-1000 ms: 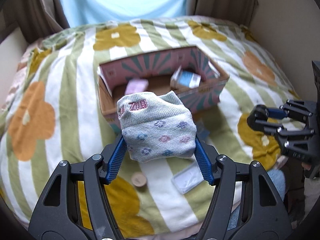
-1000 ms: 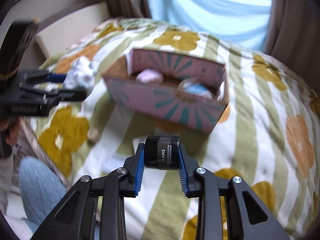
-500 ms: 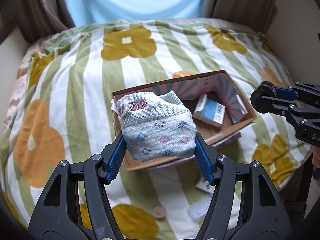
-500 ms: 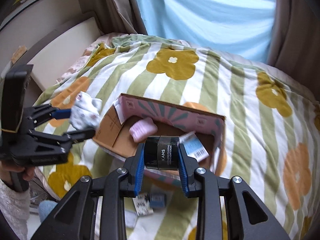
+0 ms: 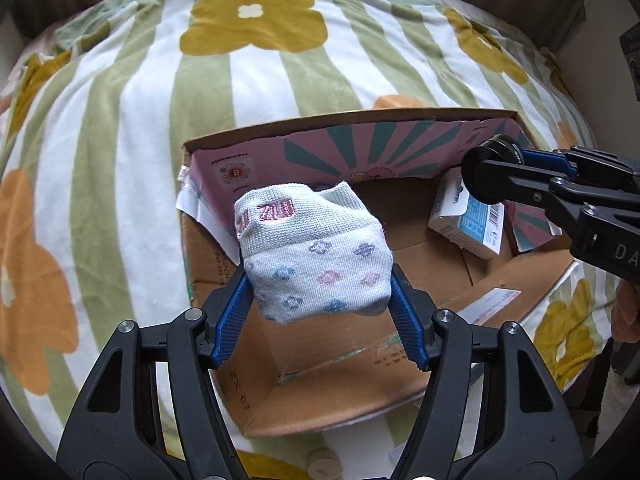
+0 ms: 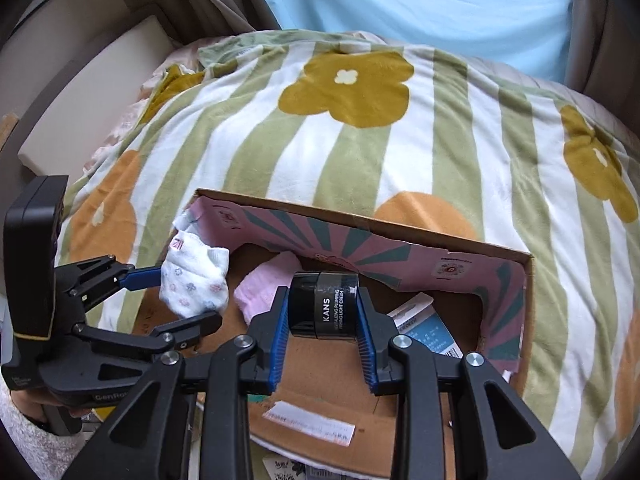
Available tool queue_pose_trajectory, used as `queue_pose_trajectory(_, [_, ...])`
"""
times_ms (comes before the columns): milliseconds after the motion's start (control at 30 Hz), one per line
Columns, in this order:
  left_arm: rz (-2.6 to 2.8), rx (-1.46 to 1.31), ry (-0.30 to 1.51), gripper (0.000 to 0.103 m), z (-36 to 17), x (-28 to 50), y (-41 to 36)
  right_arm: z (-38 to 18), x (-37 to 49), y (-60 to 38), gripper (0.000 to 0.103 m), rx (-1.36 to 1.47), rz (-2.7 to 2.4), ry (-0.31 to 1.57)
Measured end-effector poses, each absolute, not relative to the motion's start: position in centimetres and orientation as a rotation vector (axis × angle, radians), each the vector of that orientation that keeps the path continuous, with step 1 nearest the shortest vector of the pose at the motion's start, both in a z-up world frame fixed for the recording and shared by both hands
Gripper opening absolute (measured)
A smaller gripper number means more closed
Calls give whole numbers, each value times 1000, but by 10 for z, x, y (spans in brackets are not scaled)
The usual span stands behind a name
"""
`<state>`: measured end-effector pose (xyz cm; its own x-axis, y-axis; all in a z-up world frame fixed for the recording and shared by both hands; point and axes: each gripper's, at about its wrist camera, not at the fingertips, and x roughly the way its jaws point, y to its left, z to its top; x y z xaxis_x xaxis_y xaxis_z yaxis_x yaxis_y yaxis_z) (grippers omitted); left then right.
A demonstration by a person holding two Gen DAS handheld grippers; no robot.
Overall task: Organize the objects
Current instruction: 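Lower the sock bundle and black jar into the pink box and open both tools, then withdraw both tools from the box toward the remaining items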
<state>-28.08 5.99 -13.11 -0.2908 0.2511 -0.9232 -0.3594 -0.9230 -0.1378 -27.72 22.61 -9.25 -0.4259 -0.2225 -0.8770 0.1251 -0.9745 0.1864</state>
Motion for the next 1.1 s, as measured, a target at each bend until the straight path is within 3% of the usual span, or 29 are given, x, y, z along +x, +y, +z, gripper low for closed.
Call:
queue_pose_trajectory(167, [2258,-1582,197,62,-138,-284,66,-103,-289,228,28,1582,-2486,-136])
queue_pose_trajectory(267, [2287,-1533,293,70,-136,-279,72,-106,-291,227,29,1593,-2486,-136])
queue_pose_trajectory(333, [2326,-1503,360,90,-133,-275,76,-107,-292,227,47,1600,-2494,-125])
queue_pose_trajectory(367, [2354,-1478,392,102,-129,-271,77,-107,-292,228,76,1607,-2499,-133])
queue_pose_trajectory(400, [2372,-1450,405,103,-125,-268,77,-106,-291,230,98,1606,-2500,-163])
queue_pose_trajectory(433, [2381,-1432,411,103,-121,-266,77,-105,-290,232,103,1594,-2499,-199])
queue_pose_trajectory(567, [2361,-1428,385,103,-109,-261,74,-99,-284,238,102,1596,-2530,-264])
queue_pose_trajectory(1100, [2436,-1339,242,103,-58,-215,55,-53,-240,227,102,1524,-2602,-159])
